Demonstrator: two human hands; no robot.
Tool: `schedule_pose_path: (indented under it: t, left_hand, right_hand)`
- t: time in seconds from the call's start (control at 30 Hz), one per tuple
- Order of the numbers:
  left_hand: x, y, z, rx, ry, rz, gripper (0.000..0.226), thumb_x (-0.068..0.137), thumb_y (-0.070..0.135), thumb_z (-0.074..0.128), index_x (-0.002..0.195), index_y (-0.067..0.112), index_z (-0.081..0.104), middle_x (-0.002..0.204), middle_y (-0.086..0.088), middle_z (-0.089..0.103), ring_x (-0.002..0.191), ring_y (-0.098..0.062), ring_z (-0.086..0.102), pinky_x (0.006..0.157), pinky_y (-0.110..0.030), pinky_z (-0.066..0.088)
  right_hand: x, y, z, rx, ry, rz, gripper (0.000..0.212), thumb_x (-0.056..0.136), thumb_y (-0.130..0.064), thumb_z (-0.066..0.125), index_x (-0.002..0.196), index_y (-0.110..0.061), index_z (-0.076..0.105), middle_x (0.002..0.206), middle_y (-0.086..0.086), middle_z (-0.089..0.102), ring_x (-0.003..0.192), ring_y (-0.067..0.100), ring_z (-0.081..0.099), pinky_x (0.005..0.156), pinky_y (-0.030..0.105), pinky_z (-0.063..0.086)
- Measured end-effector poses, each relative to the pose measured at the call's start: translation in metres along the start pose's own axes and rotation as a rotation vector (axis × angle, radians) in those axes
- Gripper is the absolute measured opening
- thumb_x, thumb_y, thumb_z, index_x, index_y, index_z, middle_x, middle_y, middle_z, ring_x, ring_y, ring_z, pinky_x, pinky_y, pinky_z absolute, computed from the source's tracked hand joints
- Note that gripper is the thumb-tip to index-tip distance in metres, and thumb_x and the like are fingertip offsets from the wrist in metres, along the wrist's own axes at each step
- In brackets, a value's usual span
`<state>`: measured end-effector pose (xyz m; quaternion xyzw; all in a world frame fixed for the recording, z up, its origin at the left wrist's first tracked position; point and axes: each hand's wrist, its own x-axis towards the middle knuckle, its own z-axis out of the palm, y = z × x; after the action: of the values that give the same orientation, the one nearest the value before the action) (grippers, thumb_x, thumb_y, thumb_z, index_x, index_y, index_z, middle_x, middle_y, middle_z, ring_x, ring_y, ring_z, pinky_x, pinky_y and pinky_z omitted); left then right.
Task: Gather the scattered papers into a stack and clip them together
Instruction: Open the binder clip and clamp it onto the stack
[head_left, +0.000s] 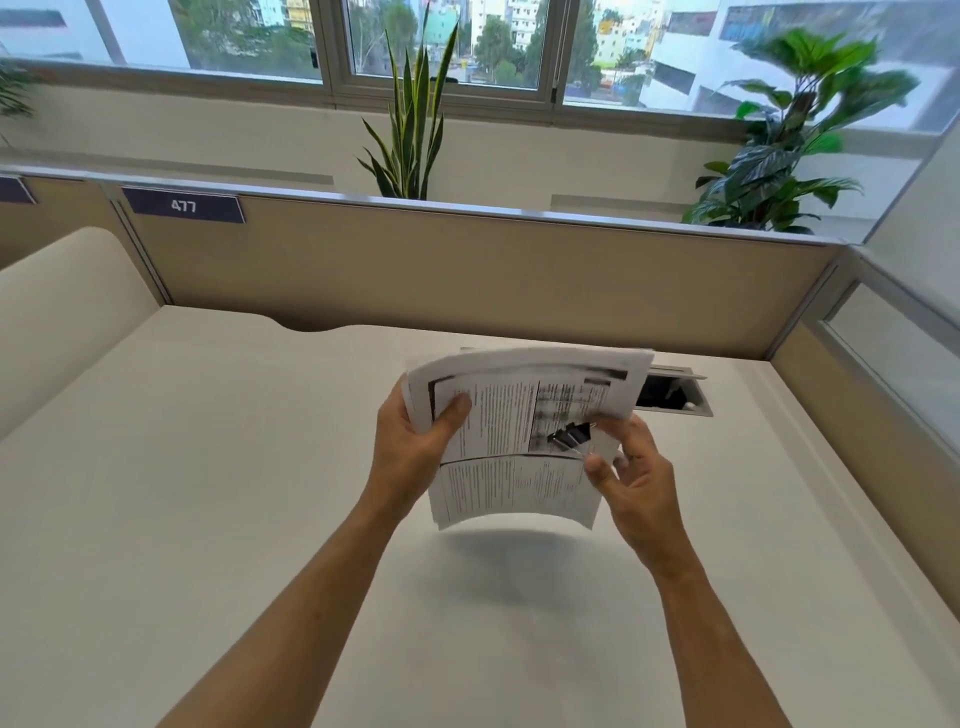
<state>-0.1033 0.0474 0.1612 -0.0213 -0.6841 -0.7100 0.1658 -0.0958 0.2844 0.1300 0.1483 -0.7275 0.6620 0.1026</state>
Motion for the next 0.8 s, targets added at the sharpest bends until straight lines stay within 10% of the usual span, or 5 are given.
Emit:
schedule_pose_path:
  t: [0.1,0.33,0.43,0.63,0.8]
  left_hand:
    - [-0.012,-0.023,0.002,0.023,0.018,-0.025,0.032,0.08,0.027,0.073,0.107,0.023,0.055,0.103,-0.003,0.067,0.094,-0.018,0.068,0.07,-0.028,0.06]
    - [-0.015,-0.034,0.019,-0.012,0.095,-0.081,0.035,0.081,0.029,0.064,0.113,0.021,0.053,0.104,0.003,0.065,0.094,-0.012,0.066,0.068,-0.023,0.058]
    - [-0.012,-0.036,0.021,-0.013,0.092,-0.094,0.022,0.084,0.033,0.058,0.105,0.029,0.055,0.102,0.003,0.066,0.092,-0.015,0.067,0.065,-0.024,0.058]
    - [-0.009,-0.032,0.019,-0.013,0.07,-0.033,0.009,0.092,0.037,0.049,0.099,0.039,0.054,0.097,0.008,0.068,0.086,-0.013,0.068,0.065,-0.027,0.059]
    - [0.001,-0.02,0.014,-0.039,0.086,0.049,0.018,0.101,0.022,0.041,0.101,0.006,0.047,0.087,0.0,0.061,0.075,-0.001,0.062,0.062,-0.017,0.052]
  right_hand:
    - [-0.012,0.019,0.0,-0.057,-0.002,0.048,0.039,0.076,-0.06,0.068,0.113,-0.046,0.064,0.133,-0.01,0.049,0.125,0.015,0.051,0.097,0.026,0.05]
    - [-0.015,0.031,0.007,-0.073,0.046,0.105,0.038,0.083,-0.043,0.067,0.119,-0.029,0.062,0.128,-0.022,0.05,0.123,-0.003,0.048,0.094,0.014,0.047]
    - [-0.013,0.036,0.007,-0.101,0.061,0.121,0.056,0.075,-0.066,0.065,0.12,-0.033,0.061,0.124,-0.032,0.05,0.126,0.0,0.045,0.1,0.03,0.046]
    - [-0.009,0.039,0.006,-0.054,0.05,0.144,0.044,0.081,-0.052,0.068,0.12,-0.033,0.063,0.127,-0.029,0.053,0.128,0.01,0.048,0.102,0.049,0.048]
    - [-0.007,0.037,0.004,-0.045,0.049,0.158,0.063,0.074,-0.062,0.069,0.123,-0.024,0.062,0.128,-0.024,0.054,0.13,0.014,0.047,0.099,0.053,0.05]
